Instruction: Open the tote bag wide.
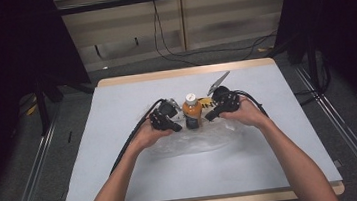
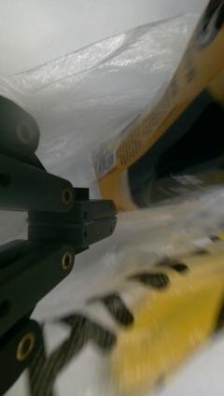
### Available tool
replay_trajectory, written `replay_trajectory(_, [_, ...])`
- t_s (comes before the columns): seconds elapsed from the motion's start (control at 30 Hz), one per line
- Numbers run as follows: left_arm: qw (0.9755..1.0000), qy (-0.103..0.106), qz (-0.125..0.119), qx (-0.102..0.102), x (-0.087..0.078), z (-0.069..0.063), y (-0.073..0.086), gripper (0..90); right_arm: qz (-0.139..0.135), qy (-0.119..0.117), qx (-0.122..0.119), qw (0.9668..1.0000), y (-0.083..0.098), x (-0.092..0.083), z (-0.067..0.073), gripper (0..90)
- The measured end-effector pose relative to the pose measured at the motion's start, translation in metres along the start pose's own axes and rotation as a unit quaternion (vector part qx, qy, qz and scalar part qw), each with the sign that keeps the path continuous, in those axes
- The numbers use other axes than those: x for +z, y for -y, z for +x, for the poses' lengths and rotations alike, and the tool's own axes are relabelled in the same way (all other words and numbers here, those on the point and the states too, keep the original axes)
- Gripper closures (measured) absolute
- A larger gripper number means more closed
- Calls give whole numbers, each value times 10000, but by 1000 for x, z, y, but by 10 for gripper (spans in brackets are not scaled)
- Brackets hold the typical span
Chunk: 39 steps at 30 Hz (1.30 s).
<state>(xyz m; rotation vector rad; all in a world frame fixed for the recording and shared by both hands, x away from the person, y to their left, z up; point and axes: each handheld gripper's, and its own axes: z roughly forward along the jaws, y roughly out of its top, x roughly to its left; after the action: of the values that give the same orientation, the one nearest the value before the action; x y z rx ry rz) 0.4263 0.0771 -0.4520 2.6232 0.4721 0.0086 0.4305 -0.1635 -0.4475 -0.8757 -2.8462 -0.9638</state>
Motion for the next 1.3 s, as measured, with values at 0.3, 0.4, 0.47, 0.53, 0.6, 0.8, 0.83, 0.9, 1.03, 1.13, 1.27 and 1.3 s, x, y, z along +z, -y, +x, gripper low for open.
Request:
replay_trajectory(0.3, [9994,182,-87,291,0,-32,20,900,218,117,289,9993,-8,28,-10,900])
replay_trajectory(0.4, [9983,223,-64,526,-1,-48,25,900,182,356,486,9980,-14,31,-19,900])
replay_trajectory(0.47, [9978,207,-90,618,-2,-62,28,900,174,483,575,9970,-20,33,-25,900])
replay_trajectory(0.53, [9965,227,-20,803,-4,-76,31,900,116,603,690,9957,-24,35,-33,900])
replay_trajectory(0.6, [9940,246,92,1059,-6,-88,34,900,58,654,828,9944,-28,37,-42,900])
replay_trajectory(0.8, [9913,355,73,1262,-9,-112,43,900,77,1115,1115,9875,-38,37,-66,900])
replay_trajectory(0.83, [9923,381,22,1181,-9,-115,44,900,47,1055,1189,9873,-37,37,-72,900])
replay_trajectory(0.9, [9903,416,107,1319,-10,-119,45,900,75,1224,1205,9851,-37,35,-77,900])
replay_trajectory(1.03, [9914,547,18,1190,-10,-127,49,900,119,1424,1276,9815,-40,35,-82,900])
replay_trajectory(1.13, [9899,580,-31,1290,-11,-129,52,900,80,1566,1395,9777,-41,35,-85,900])
replay_trajectory(1.27, [9899,681,-41,1243,-13,-131,56,900,0,1666,1516,9743,-41,35,-90,900])
replay_trajectory(1.3, [9896,688,-40,1259,-13,-130,56,900,-9,1715,1486,9739,-41,36,-90,900])
